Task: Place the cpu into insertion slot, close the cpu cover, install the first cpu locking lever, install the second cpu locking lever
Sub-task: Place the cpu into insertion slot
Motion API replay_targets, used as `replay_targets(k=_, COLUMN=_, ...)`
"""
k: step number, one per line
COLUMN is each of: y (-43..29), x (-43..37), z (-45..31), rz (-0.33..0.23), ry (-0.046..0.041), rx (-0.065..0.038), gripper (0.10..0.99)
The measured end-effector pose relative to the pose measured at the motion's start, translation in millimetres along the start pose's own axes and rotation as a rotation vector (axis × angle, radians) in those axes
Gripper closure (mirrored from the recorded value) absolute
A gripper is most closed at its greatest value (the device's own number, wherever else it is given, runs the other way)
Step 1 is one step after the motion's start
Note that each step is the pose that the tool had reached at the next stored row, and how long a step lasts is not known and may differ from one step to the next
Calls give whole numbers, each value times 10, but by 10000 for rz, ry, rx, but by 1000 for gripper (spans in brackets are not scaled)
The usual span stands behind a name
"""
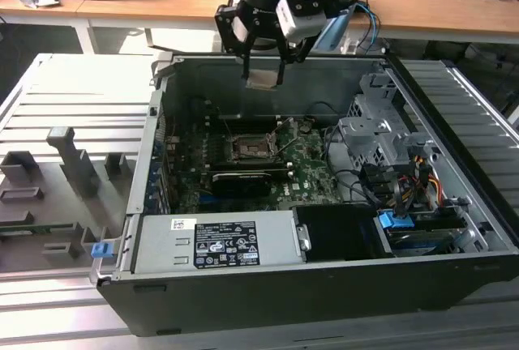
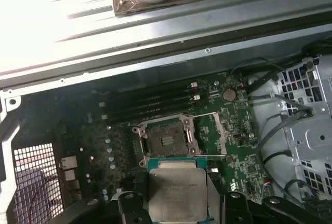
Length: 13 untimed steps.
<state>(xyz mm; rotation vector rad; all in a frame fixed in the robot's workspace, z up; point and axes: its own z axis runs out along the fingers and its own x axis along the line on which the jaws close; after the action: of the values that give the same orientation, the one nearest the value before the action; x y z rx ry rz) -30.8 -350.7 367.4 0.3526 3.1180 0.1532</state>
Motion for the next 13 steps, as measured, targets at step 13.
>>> replay_targets(k=13, y=-18, x=53, z=43, rz=1002, ry=-94, rx=-8, gripper=545)
